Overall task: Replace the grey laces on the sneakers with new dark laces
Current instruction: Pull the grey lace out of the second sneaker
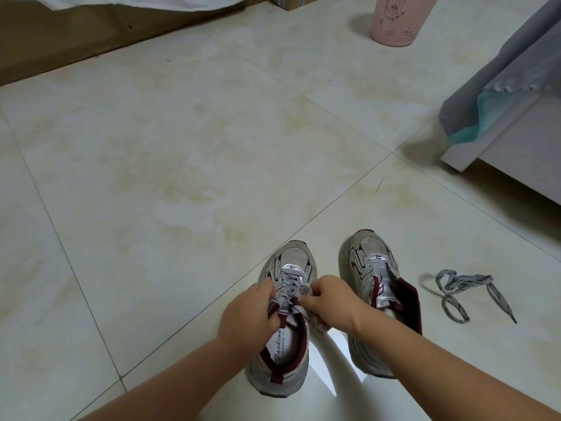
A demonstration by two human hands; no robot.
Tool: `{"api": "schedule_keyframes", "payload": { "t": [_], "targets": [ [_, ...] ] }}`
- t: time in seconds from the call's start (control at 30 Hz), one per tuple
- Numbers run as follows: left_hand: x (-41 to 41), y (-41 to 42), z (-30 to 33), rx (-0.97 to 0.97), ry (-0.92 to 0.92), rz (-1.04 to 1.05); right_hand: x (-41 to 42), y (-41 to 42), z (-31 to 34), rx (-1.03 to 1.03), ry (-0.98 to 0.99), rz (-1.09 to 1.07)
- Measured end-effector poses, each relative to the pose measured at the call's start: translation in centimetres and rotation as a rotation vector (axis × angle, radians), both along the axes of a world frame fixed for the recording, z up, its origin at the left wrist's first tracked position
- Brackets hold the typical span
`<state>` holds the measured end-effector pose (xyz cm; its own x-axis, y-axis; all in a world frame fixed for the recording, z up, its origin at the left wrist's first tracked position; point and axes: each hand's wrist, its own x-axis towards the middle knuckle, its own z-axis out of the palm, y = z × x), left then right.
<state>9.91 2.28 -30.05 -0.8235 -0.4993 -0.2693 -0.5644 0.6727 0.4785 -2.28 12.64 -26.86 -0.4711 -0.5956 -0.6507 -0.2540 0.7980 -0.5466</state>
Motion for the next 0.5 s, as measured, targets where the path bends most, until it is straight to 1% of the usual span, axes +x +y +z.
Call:
{"api": "schedule_keyframes", "payload": {
  "t": [0.03, 0.1, 0.13, 0.17, 0.23, 0.27, 0.33, 0.37, 0.4, 0.43, 0.5],
  "targets": [
    [0.0, -0.1, 0.0, -0.01, -0.007, -0.012, -0.4, -0.1, 0.2, 0.024, 0.118, 0.056],
    [0.0, -0.2, 0.0, -0.016, -0.017, -0.02, -1.2, -0.2, 0.9, 0.057, 0.453, 0.152],
    [0.0, -0.2, 0.0, -0.012, -0.015, -0.016, -1.6, -0.2, 1.0, 0.069, 0.557, 0.179],
    [0.0, -0.2, -0.1, -0.008, -0.01, -0.012, -1.8, -0.1, 1.1, 0.074, 0.592, 0.173],
    [-0.2, -0.1, -0.1, -0.008, -0.003, -0.005, -1.1, 0.0, 1.2, 0.083, 0.51, 0.08],
    [-0.2, -0.1, -0.1, -0.007, -0.002, 0.0, -0.5, 0.0, 1.2, 0.097, 0.424, 0.017],
    [-0.2, -0.1, -0.2, -0.007, 0.002, 0.009, 0.2, 0.0, 0.9, 0.082, 0.187, -0.084],
    [-0.2, -0.2, -0.2, -0.009, 0.005, 0.011, 0.5, -0.1, 0.7, 0.048, 0.078, -0.108],
    [-0.2, -0.2, -0.2, -0.01, 0.009, 0.013, 0.7, 0.0, 0.5, 0.012, 0.016, -0.114],
    [-0.2, -0.2, -0.2, -0.007, 0.01, 0.012, 0.6, 0.0, 0.3, -0.008, 0.017, -0.104],
    [-0.1, -0.1, -0.1, 0.001, 0.008, 0.007, 0.1, 0.0, 0.1, -0.015, 0.137, -0.106]
  ]
}}
